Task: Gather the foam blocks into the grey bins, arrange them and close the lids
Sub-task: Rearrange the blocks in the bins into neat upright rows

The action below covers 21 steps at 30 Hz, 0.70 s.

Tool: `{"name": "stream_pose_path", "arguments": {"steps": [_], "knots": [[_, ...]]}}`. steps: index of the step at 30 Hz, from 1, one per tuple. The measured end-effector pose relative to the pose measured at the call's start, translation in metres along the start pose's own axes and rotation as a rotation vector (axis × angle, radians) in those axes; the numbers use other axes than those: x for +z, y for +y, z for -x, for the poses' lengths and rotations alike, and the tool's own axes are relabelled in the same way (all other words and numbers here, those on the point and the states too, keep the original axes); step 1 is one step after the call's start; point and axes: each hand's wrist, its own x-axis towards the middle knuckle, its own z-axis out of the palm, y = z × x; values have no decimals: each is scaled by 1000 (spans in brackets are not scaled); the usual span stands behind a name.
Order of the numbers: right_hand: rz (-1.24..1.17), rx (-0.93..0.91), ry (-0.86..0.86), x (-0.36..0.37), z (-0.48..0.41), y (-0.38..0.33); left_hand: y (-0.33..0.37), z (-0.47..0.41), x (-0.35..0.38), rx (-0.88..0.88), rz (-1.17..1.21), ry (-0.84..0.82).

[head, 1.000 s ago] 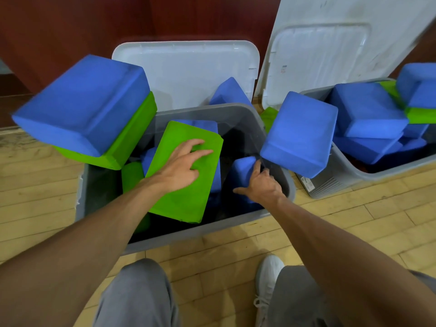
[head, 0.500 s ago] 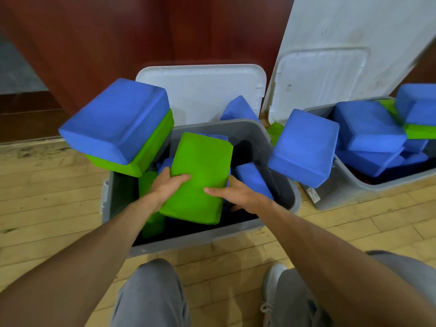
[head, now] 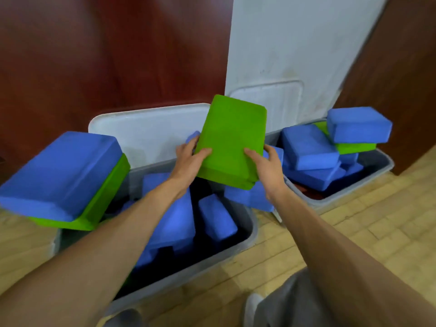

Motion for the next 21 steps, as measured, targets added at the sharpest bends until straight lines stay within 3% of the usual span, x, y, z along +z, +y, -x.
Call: {"name": "stream_pose_path", "arguments": {"steps": [4, 8, 13, 15, 16, 18, 21], "knots": [[70, 47, 179, -40, -10, 13, 1, -7, 54, -6, -26, -138], [220, 173, 157, -56, -15, 32, -16, 1, 80, -12, -81, -186], [365, 185, 103, -56, -24, 32, -18, 2, 75, -331, 130, -227], [526, 221, 162, -50, -23, 28, -19, 3, 66, -357, 140, -236], [656, 187, 225, -47, -19, 25, -20, 5, 61, -352, 130, -230], [833, -59, 362, -40, -12, 16, -23, 9, 48, -334, 94, -208], [712, -538, 341, -14, -1, 2, -34, 16, 19, -309, -44, -196]]}}
